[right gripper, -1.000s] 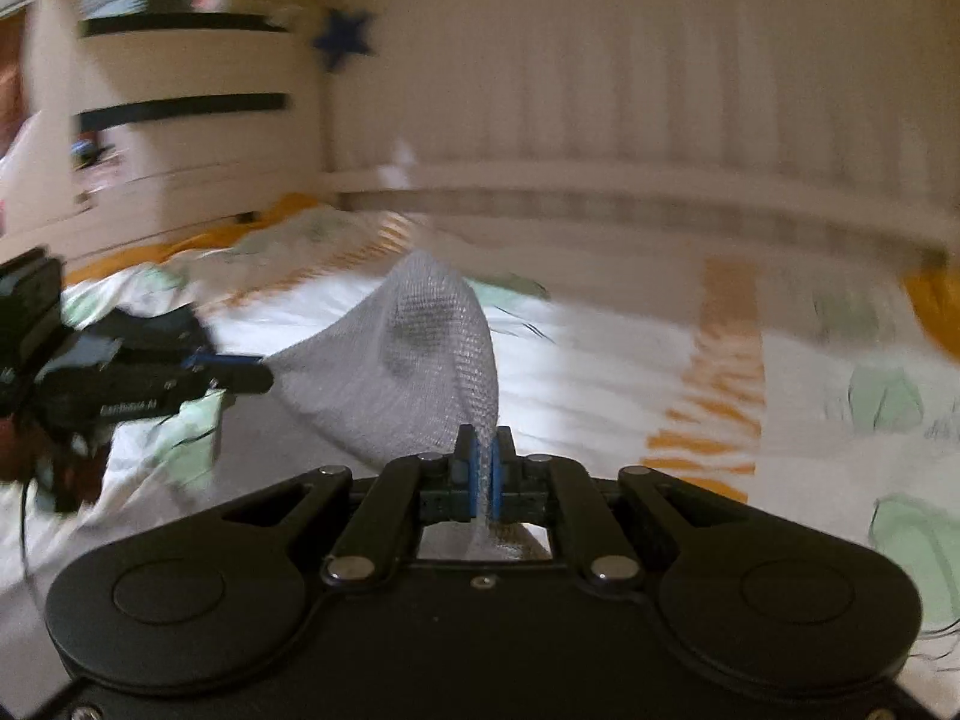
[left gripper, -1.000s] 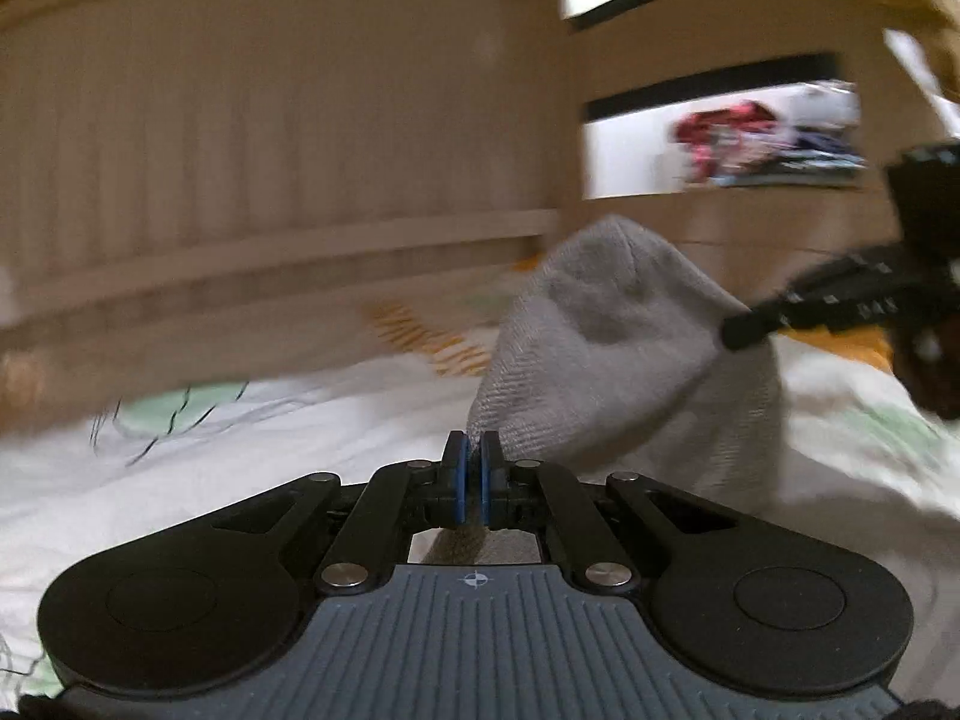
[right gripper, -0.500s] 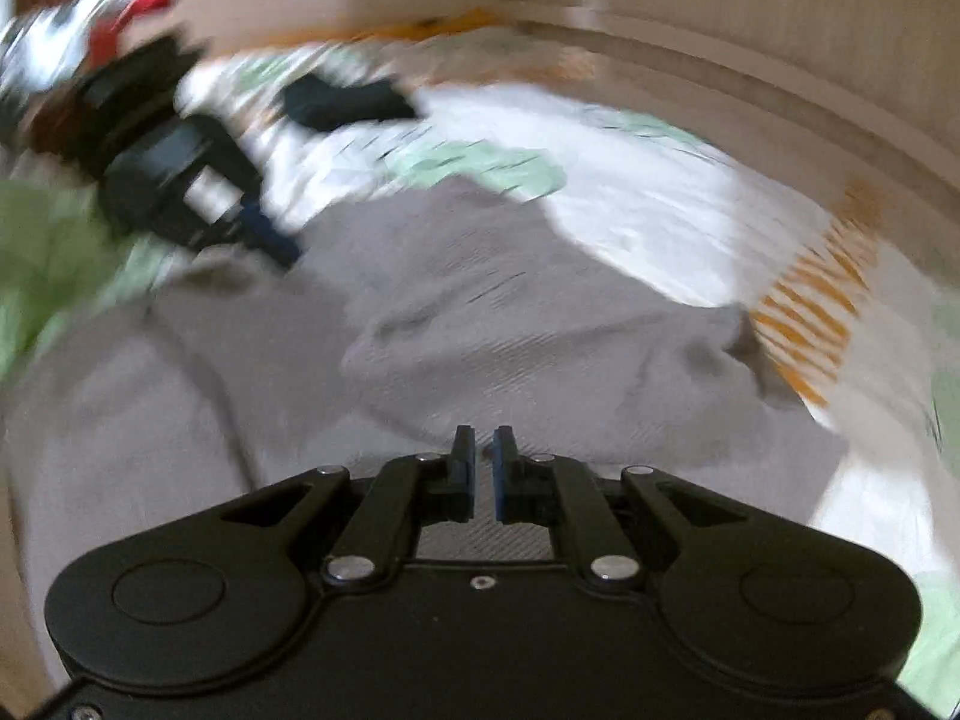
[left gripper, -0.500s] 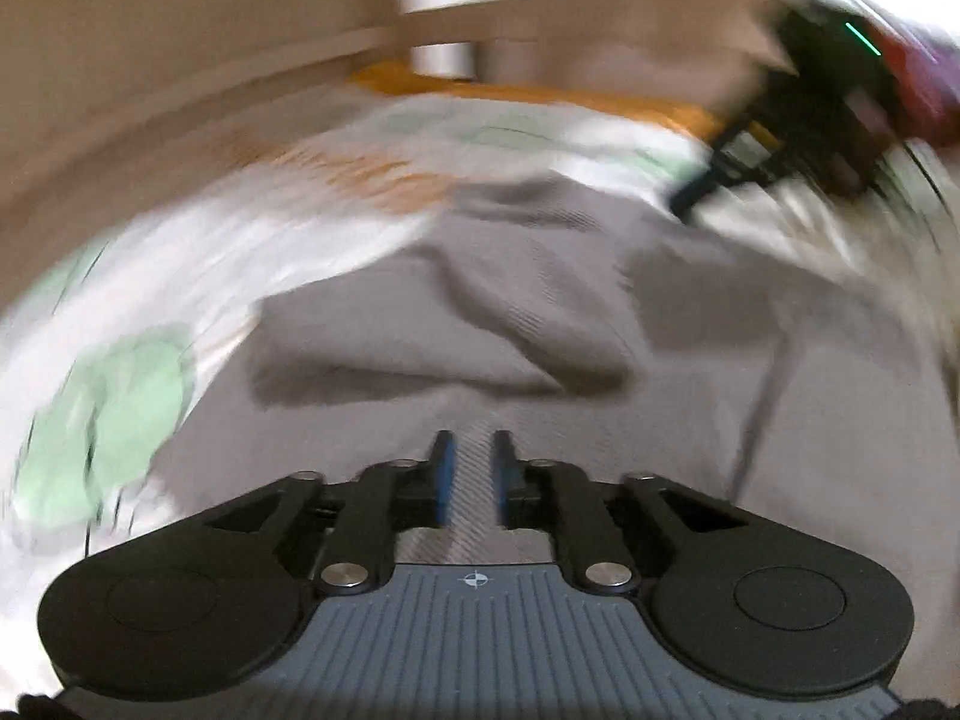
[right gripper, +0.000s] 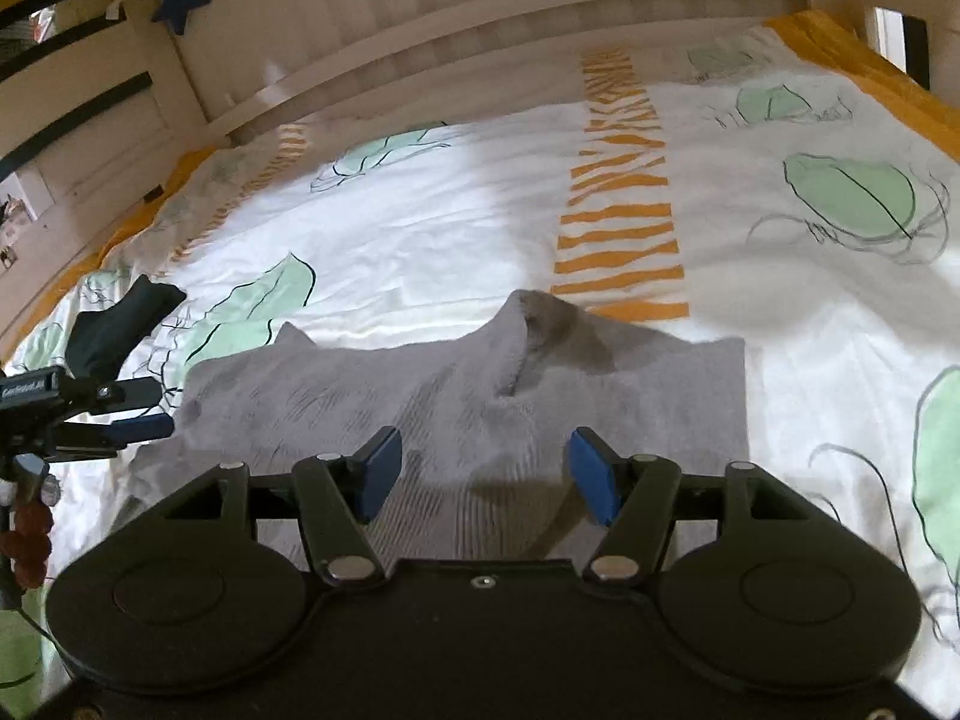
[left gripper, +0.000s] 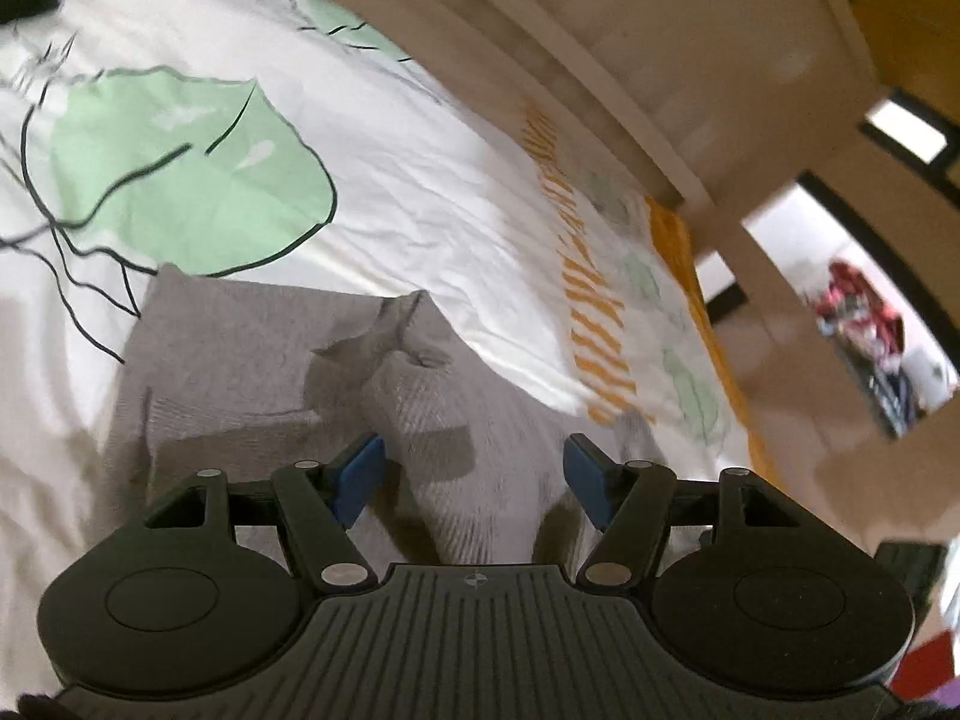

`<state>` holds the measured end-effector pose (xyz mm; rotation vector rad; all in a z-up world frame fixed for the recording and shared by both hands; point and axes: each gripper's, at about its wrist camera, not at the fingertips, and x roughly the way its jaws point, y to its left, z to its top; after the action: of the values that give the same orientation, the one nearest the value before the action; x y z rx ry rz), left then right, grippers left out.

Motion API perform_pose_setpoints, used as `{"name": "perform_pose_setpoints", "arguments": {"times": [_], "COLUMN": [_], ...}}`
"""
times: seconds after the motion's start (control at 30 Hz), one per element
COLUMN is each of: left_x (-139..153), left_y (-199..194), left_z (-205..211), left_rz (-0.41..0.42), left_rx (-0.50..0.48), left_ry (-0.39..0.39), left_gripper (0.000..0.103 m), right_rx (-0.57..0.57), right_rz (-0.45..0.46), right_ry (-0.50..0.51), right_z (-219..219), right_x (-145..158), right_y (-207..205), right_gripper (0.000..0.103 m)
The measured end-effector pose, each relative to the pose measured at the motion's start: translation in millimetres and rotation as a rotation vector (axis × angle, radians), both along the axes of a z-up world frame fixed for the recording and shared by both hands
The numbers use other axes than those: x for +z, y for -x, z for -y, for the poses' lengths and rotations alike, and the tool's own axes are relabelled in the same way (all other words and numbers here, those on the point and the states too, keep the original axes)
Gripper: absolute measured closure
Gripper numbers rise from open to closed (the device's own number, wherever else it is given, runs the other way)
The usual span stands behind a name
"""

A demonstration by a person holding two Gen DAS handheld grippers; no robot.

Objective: Fold large clothes

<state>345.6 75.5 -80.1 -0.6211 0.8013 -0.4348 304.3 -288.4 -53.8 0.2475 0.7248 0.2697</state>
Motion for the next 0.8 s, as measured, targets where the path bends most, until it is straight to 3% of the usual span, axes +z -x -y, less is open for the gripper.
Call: {"name": "perform_pose_setpoints", "arguments": {"times": [0.2, 0.27, 0.3, 0.33, 0.4, 0.43, 0.5, 0.53, 0.6, 0.63, 0.7, 0.77, 0.8], "left_x": [-13.9, -14.4, -13.5, -12.5, -10.6, -9.4, -4.2, -0.1, 6.7, 9.2, 9.0, 3.0, -0.5], "left_y": [-14.9, -15.1, -15.1, -13.9, -11.9, -10.9, -8.4, -6.8, -4.6, -3.5, -2.3, -4.0, -5.4], "left_z": [0.2, 0.8, 1.9, 2.8, 0.7, -1.1, -3.3, -3.6, -2.7, -2.3, -1.5, -2.5, -3.8], "left_rz": [0.007, 0.007, 0.018, 0.030, 0.055, 0.061, 0.086, 0.108, 0.145, 0.158, 0.159, 0.123, 0.099], "left_rx": [-0.028, -0.059, -0.061, -0.053, -0.041, -0.031, -0.018, -0.020, -0.028, -0.033, -0.028, -0.010, 0.002], "left_ry": [0.076, 0.073, 0.042, 0.007, -0.008, 0.003, 0.014, 0.014, 0.006, -0.001, -0.025, -0.054, -0.068], "left_gripper": [0.041, 0.057, 0.080, 0.092, 0.092, 0.093, 0.094, 0.094, 0.094, 0.094, 0.094, 0.094, 0.094], "right_rx": [-0.001, -0.004, -0.007, -0.007, -0.001, 0.015, 0.052, 0.078, 0.150, 0.181, 0.152, 0.065, -0.019], "right_rz": [-0.011, -0.010, -0.008, -0.005, 0.009, 0.014, 0.016, 0.033, 0.106, 0.159, 0.199, 0.113, 0.041], "right_ry": [0.064, 0.100, 0.113, 0.129, 0.188, 0.220, 0.223, 0.169, -0.070, -0.251, -0.431, -0.407, -0.337], "right_z": [-3.8, -5.4, -6.1, -7.6, -13.8, -18.6, -24.2, -23.7, -9.7, 4.8, 28.5, 45.4, 53.4], "right_x": [-12.1, -16.3, -18.2, -19.2, -20.9, -21.6, -19.4, -12.7, 4.2, 12.1, 15.7, 2.5, -9.3], "right_y": [0.3, -1.9, -3.6, -4.0, -5.3, -6.1, -7.2, -6.1, -1.6, 1.8, 5.4, -0.9, -4.0], "right_gripper": [0.036, 0.036, 0.036, 0.036, 0.036, 0.039, 0.066, 0.086, 0.086, 0.086, 0.086, 0.085, 0.084]}}
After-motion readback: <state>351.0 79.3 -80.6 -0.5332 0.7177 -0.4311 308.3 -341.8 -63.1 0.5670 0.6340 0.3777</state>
